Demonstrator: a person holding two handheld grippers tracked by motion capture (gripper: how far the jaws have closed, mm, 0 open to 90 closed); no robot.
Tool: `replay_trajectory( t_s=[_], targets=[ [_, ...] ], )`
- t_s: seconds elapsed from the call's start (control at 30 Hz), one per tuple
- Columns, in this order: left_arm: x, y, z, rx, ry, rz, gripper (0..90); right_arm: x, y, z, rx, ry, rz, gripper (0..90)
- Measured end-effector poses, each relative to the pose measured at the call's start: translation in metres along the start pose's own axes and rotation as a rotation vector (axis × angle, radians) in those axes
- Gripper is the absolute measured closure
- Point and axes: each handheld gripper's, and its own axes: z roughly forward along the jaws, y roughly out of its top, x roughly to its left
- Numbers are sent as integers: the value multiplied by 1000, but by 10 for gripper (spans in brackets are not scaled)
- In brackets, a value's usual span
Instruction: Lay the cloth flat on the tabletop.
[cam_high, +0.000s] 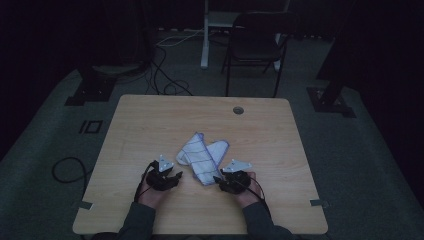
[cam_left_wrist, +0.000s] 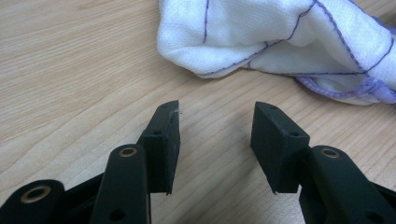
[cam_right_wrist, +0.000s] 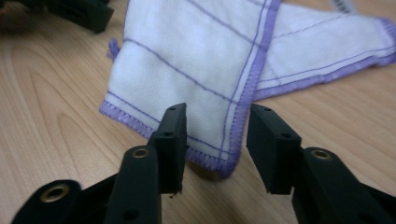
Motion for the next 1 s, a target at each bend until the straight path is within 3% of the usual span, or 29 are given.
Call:
replay_trajectory(
  t_s=[0.2, 0.33, 0.67, 0.87, 1.0],
  targets=[
    [-7, 1, -1, -2, -20, 25, 558, 0, 1, 4, 31, 3, -1, 742],
    [-18, 4, -4, -37, -76, 51, 563, -3, 0, 3, 35, 6, 26, 837],
    [-33, 16, -6, -75, -178, 36, 565, -4, 0, 4, 33, 6, 34, 867],
    [-38, 26, 0, -83, -161, 23, 641, -4, 0, 4, 32, 5, 35, 867],
    [-41, 24, 3, -50, -153, 54, 661, -4, 0, 4, 32, 6, 36, 867]
  ],
)
